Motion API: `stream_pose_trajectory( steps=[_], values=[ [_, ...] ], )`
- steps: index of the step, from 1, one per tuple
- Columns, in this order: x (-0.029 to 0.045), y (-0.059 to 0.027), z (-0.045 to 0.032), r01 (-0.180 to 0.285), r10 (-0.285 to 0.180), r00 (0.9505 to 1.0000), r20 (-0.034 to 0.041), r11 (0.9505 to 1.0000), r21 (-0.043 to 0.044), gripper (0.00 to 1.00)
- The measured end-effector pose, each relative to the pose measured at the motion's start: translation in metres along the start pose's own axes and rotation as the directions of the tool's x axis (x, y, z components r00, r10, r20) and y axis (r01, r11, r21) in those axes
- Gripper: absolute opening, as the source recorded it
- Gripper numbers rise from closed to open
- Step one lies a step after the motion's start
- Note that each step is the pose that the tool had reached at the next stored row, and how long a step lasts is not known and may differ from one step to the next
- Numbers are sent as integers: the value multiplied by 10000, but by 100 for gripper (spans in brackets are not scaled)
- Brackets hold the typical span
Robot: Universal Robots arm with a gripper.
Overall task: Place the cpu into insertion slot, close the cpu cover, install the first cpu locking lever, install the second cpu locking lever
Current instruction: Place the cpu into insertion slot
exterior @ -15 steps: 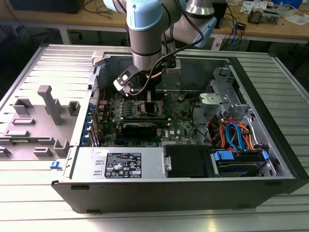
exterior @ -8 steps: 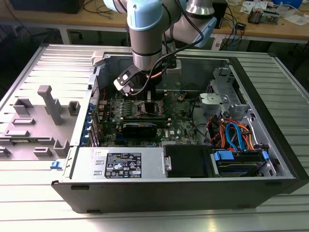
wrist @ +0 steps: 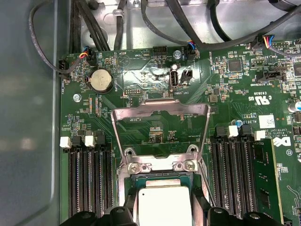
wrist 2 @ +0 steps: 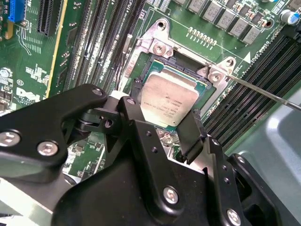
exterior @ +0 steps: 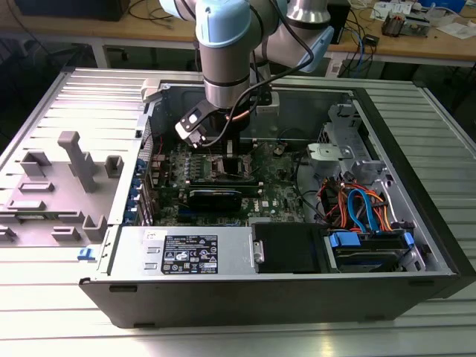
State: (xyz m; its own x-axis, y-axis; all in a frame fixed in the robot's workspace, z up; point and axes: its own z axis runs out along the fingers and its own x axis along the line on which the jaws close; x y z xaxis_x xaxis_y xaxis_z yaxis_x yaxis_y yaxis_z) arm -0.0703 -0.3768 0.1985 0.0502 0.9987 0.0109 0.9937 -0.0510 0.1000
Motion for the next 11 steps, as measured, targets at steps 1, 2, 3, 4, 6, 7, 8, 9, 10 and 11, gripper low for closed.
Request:
stream_pose_trajectory(
  steps=[1,2,3,4,6,7,8,9,10,11],
  values=[
    [0,0,0,0,0,10000,-2,10000,1,56],
    [1,0,1,-1,1,10000,-8,10000,1,62],
    [1,0,0,-1,1,10000,-5,10000,3,68],
    [1,0,0,-2,2,10000,-5,10000,2,68],
    [1,0,0,-3,3,10000,-5,10000,3,68],
    [1,0,0,-3,3,10000,-4,10000,3,68],
    [1,0,0,-4,4,10000,-4,10000,3,68],
    [1,0,0,-4,4,10000,-4,10000,2,68],
    [1,0,0,-5,5,10000,-5,10000,2,68],
    [0,0,0,-5,5,10000,-3,10000,3,68]
  ],
)
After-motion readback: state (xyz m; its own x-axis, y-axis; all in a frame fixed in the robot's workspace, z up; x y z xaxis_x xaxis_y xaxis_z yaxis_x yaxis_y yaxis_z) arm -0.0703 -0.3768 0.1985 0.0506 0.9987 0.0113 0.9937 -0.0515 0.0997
